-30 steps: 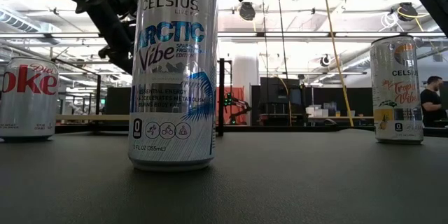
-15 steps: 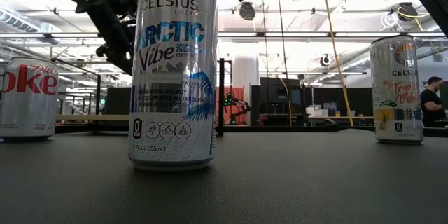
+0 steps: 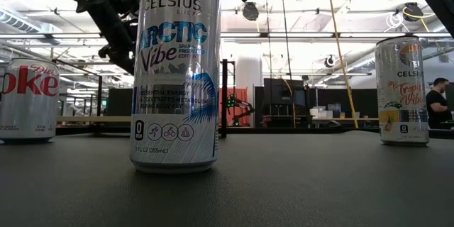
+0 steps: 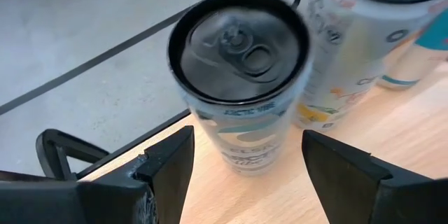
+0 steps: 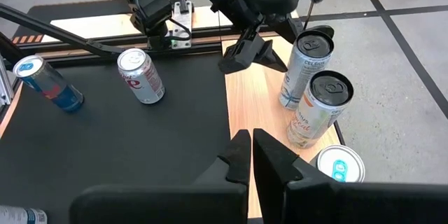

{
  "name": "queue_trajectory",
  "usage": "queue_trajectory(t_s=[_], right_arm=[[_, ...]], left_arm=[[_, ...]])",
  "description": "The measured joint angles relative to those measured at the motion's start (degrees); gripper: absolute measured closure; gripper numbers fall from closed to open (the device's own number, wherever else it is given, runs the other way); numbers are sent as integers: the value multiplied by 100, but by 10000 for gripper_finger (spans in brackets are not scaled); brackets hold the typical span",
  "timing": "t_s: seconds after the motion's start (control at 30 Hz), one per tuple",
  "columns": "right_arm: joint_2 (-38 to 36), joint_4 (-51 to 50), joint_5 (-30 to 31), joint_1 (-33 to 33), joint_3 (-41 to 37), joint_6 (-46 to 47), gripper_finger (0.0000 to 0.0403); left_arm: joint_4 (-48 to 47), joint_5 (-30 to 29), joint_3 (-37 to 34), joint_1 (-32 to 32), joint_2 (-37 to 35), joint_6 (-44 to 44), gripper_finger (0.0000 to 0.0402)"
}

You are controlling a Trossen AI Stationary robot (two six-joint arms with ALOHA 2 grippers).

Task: Place canned beverage on shelf
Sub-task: Put the top white blue soda can on the shelf

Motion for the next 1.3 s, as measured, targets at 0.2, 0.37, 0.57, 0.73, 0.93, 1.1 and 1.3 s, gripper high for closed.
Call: queue_trajectory(t_s=[0.2,0.37,0.57,0.73,0.93,1.1,1.3], right_arm=[[0,-2,-19,0,0,-129,403],[159,259,-24,1,11,-146,403],[358,313,-22,0,4,-133,403],[343,284,-24,10,4,-131,403],[302,248,-26,11,2,8,403],[302,177,-24,11,2,166,403],[302,448,-22,4,0,57,403]], left_arm=[[17,70,0,-75,-486,44,141],[-4,160,0,-76,-1002,59,141],[-29,676,0,-76,-1497,195,141],[-66,1070,0,-76,-1765,342,141],[-80,1144,0,-76,-2094,299,141],[-248,1259,0,-76,-2235,305,141],[-408,1339,0,-76,-2276,330,141]])
